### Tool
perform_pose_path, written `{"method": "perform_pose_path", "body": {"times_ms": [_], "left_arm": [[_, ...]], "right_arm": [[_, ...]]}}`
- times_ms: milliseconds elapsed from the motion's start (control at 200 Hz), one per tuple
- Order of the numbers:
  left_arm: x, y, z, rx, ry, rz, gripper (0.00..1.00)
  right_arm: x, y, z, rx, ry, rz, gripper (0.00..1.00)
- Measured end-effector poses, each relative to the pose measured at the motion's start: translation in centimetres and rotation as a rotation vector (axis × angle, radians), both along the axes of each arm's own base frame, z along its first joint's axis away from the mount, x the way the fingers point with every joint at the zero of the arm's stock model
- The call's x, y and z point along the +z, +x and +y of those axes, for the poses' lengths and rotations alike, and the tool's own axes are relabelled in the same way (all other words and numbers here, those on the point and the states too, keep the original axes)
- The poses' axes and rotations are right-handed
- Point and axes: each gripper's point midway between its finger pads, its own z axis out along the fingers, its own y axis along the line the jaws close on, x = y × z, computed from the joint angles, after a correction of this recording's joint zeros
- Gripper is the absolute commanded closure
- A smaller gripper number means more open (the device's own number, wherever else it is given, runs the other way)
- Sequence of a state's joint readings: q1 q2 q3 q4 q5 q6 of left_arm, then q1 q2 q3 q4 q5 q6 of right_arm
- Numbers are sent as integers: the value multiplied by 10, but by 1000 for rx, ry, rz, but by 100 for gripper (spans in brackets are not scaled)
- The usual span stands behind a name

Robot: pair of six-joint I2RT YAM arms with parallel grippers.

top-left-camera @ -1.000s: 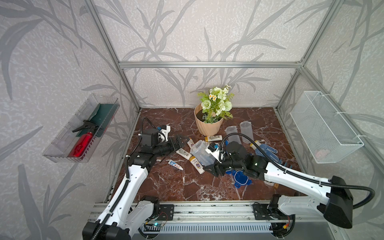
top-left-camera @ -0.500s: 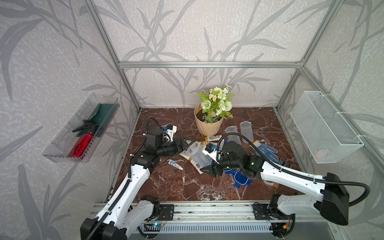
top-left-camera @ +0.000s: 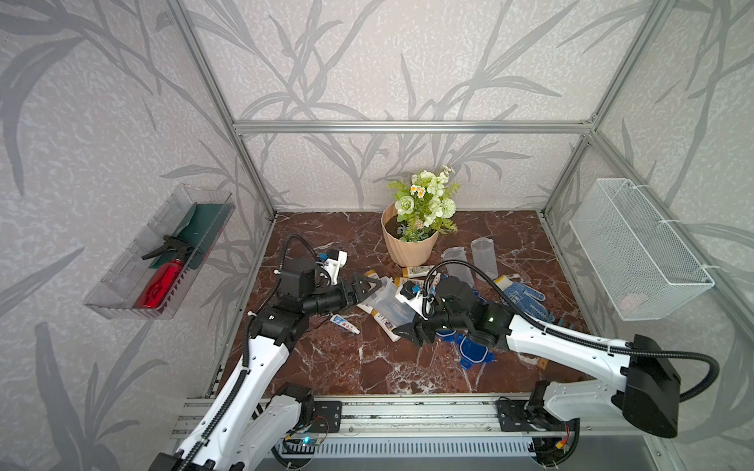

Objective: Take out toiletry kits
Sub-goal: Place the container at the center of the board.

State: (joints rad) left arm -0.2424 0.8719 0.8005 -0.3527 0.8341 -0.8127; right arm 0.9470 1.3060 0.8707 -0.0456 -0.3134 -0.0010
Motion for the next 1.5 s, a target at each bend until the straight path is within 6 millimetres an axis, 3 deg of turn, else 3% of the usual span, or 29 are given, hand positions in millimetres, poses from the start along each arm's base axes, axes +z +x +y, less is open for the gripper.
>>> {"method": "perform_pose_path", "body": {"times_ms": [310, 390, 460, 495, 565, 660, 690, 835, 940, 1095, 1300, 1415, 1500], "left_arm": [[-7, 1, -8, -40, -28, 27, 57], [-6, 1, -10, -50, -37, 30, 71], [-9, 4, -9, -34, -24, 33, 94], [-11, 4, -8, -36, -20, 39, 100], [-16, 1, -8, -47, 5, 35, 100], [-17, -2, -8, -62, 33, 33, 100], [-16, -3, -8, -65, 43, 30, 100], [-17, -11, -5, -82, 153, 45, 100], [-13, -17, -3, -99, 232, 27, 100], [-19, -21, 7, -92, 342, 16, 100], [-47, -27, 22, -84, 485, 81, 100], [-65, -37, 20, -134, 587, 117, 100], [-76, -46, 13, -197, 662, 131, 100]], "right_arm": [[8, 3, 2, 4, 25, -23, 70], [5, 5, 7, 17, 11, -20, 68], [2, 6, 9, 32, -1, -35, 59], [0, 6, 9, 39, -13, -42, 56], [-6, 5, 5, 57, -37, -46, 45], [-8, 4, 4, 65, -46, -51, 15], [-8, 5, 4, 59, -44, -55, 0], [1, 26, 1, -51, -4, -120, 1], [1, 32, -11, -132, 11, -151, 1], [-3, 35, -51, -256, 29, -144, 1], [14, 39, -104, -428, 95, -172, 1], [23, 45, -128, -524, 103, -179, 1], [19, 53, -146, -602, 84, -156, 1]]}}
